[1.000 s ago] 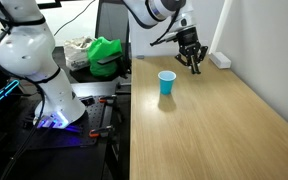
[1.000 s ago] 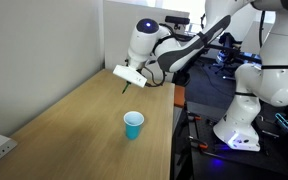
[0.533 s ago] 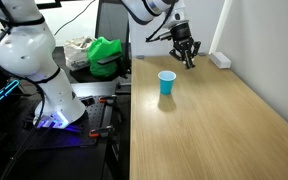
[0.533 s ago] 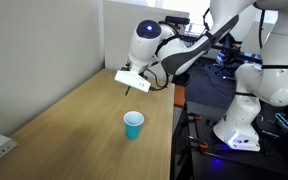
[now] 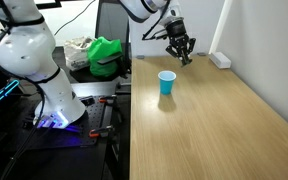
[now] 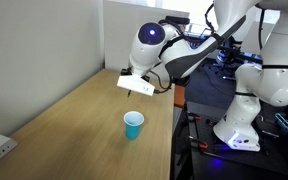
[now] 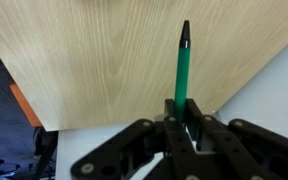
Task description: Put the green pen inside the light blue cup
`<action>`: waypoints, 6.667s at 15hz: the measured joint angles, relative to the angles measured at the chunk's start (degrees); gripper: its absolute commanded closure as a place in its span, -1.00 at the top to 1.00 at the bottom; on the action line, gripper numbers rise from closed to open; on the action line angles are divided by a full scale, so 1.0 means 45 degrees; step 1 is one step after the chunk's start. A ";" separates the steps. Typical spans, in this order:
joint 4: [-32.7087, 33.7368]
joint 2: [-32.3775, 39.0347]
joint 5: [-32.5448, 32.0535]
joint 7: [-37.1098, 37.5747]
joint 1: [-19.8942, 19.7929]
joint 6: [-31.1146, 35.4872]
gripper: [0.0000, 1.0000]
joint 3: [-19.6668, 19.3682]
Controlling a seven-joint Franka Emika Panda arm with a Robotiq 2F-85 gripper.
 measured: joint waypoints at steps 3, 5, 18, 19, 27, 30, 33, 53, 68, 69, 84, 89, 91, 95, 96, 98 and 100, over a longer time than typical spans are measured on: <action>-0.0015 0.0026 0.0079 -0.0689 -0.0021 0.0053 -0.72 0.0094; -0.0015 0.0037 0.0079 -0.0689 -0.0034 0.0052 -0.72 0.0099; -0.0014 0.0052 -0.0269 -0.0287 0.0054 -0.1290 -0.93 0.0787; -0.0013 0.0052 -0.0383 -0.0130 0.0094 -0.1545 -0.93 0.0923; 0.0116 0.0198 -0.1514 0.0623 0.0556 -0.3207 -0.93 0.1756; 0.0233 0.0418 -0.1909 0.0623 0.0729 -0.3554 -0.93 0.1916; 0.0402 0.0719 -0.2135 0.0623 0.0897 -0.3880 -0.93 0.2099; 0.2583 0.4209 -0.2761 0.3185 0.2555 -0.7686 -0.93 0.2449; 0.4521 0.6473 -0.2827 0.3417 0.2891 -0.9114 -0.93 0.2377; 0.4619 0.6599 -0.2821 0.3417 0.2899 -0.9122 -0.93 0.2371; 0.5187 0.7580 -0.2312 0.3355 0.2901 -0.9148 -0.93 0.2302; 0.5321 0.7691 -0.2192 0.3342 0.2901 -0.9150 -0.76 0.2288; 0.5374 0.7709 -0.2189 0.3340 0.2901 -0.9154 -0.58 0.2285; 0.5464 0.7712 -0.2188 0.3335 0.2901 -0.9207 -0.50 0.2282; 0.5483 0.7712 -0.2188 0.3334 0.2901 -0.9219 -0.47 0.2281; 0.5514 0.7712 -0.2188 0.3330 0.2901 -0.9261 -0.36 0.2280; 0.5547 0.7712 -0.2188 0.3328 0.2901 -0.9338 -0.36 0.2279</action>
